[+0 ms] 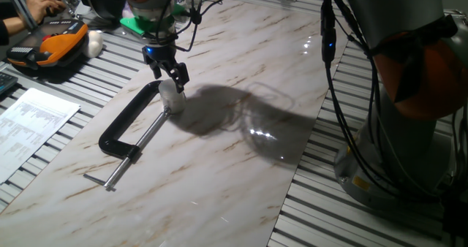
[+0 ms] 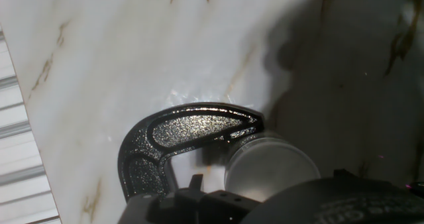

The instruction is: Unscrew the lid from the jar

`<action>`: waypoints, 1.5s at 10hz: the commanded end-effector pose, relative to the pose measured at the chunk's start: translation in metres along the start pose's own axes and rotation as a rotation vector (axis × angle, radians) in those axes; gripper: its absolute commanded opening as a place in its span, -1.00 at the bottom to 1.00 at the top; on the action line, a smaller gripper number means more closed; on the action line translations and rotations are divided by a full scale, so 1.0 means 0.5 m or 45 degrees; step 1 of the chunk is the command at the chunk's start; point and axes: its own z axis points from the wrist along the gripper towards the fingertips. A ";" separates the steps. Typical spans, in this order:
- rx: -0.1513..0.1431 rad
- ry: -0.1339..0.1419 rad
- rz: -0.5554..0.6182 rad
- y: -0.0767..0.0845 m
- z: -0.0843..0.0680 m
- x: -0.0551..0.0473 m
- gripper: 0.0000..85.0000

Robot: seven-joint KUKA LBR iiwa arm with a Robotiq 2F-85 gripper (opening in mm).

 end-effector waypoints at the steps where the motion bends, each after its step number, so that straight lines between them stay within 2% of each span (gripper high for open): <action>1: -0.001 0.001 0.000 0.000 0.001 0.000 1.00; 11: -0.020 0.027 0.001 -0.004 0.016 0.000 1.00; 15: -0.016 0.027 -0.005 -0.005 0.015 0.001 1.00</action>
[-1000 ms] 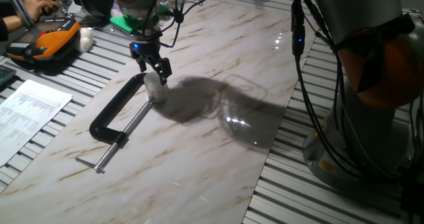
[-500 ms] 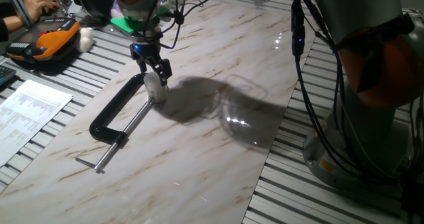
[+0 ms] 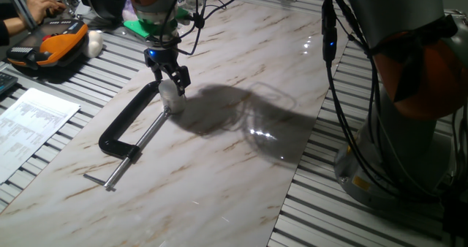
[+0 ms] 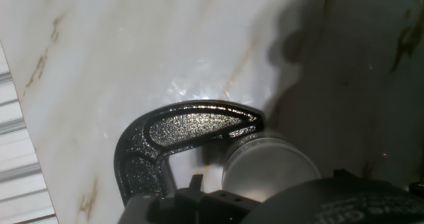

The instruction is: Unscrew the lid from the jar

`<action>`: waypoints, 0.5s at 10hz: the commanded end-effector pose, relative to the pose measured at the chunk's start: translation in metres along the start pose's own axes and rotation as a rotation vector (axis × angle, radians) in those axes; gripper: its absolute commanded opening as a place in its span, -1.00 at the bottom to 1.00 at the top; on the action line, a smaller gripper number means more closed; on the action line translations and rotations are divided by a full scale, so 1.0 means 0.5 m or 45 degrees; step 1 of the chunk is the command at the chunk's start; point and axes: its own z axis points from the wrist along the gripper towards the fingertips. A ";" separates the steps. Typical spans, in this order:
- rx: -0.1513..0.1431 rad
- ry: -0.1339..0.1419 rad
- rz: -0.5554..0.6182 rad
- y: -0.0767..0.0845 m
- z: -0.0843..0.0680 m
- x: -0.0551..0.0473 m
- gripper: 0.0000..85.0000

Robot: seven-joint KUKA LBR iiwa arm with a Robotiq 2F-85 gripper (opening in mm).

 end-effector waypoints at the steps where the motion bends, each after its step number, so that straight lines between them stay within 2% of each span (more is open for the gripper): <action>1: 0.000 0.000 0.001 0.000 0.000 0.000 1.00; 2: 0.000 0.001 -0.001 -0.001 0.000 0.000 0.60; 5: 0.008 -0.002 -0.011 -0.001 0.000 -0.001 0.60</action>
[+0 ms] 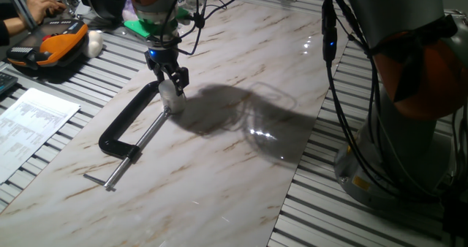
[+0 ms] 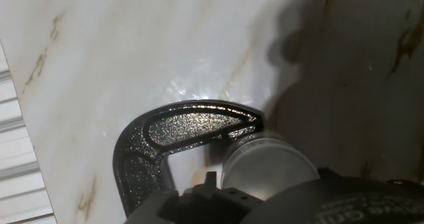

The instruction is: Unscrew the lid from the jar

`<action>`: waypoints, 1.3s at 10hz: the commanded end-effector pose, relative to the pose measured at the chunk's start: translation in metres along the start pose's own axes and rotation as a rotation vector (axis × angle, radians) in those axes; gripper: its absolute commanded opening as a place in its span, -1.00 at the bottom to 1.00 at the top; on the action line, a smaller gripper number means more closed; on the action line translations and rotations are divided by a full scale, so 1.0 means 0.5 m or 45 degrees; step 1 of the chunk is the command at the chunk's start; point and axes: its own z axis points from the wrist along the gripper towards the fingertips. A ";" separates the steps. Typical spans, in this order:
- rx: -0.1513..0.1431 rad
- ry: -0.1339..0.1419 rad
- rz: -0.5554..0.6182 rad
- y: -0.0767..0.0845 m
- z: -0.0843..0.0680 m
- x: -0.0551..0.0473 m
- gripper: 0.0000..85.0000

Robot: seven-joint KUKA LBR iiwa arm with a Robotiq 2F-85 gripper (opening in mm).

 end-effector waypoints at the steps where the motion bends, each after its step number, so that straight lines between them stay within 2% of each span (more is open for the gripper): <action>1: 0.003 -0.002 -0.005 0.000 -0.001 0.000 0.60; 6: 0.015 -0.013 -0.004 -0.003 -0.010 0.001 0.60; 13: 0.012 -0.007 -0.017 -0.005 -0.008 0.000 0.60</action>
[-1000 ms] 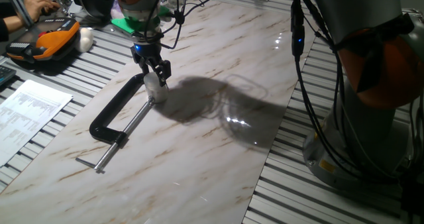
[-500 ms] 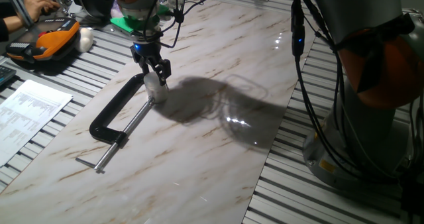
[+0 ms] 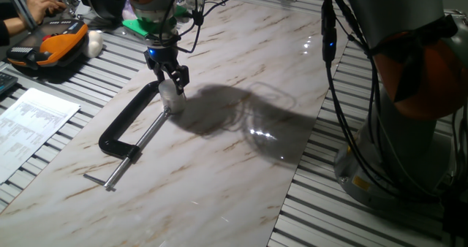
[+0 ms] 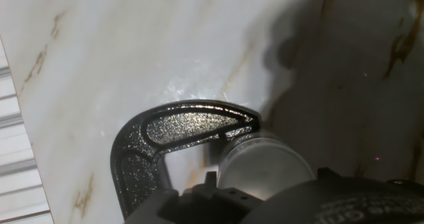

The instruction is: Unscrew the lid from the jar

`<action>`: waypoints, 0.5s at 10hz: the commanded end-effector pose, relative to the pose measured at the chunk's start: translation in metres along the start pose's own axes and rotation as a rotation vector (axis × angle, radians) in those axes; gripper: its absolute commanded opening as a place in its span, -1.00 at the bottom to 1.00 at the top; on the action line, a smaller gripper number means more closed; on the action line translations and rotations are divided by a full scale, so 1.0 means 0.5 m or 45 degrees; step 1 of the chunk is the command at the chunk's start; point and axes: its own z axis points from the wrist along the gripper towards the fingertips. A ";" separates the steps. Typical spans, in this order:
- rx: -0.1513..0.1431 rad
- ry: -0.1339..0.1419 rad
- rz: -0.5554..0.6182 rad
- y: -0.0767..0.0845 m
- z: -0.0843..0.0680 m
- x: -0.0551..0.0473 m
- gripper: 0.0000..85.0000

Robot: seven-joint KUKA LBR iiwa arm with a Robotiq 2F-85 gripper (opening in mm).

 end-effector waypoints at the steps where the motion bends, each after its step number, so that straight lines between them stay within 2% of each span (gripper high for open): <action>1: 0.002 -0.002 0.000 0.000 0.000 0.000 0.60; 2: 0.002 0.000 0.000 0.000 0.000 0.000 0.60; 3: 0.006 -0.004 -0.002 0.000 -0.001 0.000 0.20; 5: 0.008 -0.006 -0.012 -0.001 -0.001 0.000 0.20</action>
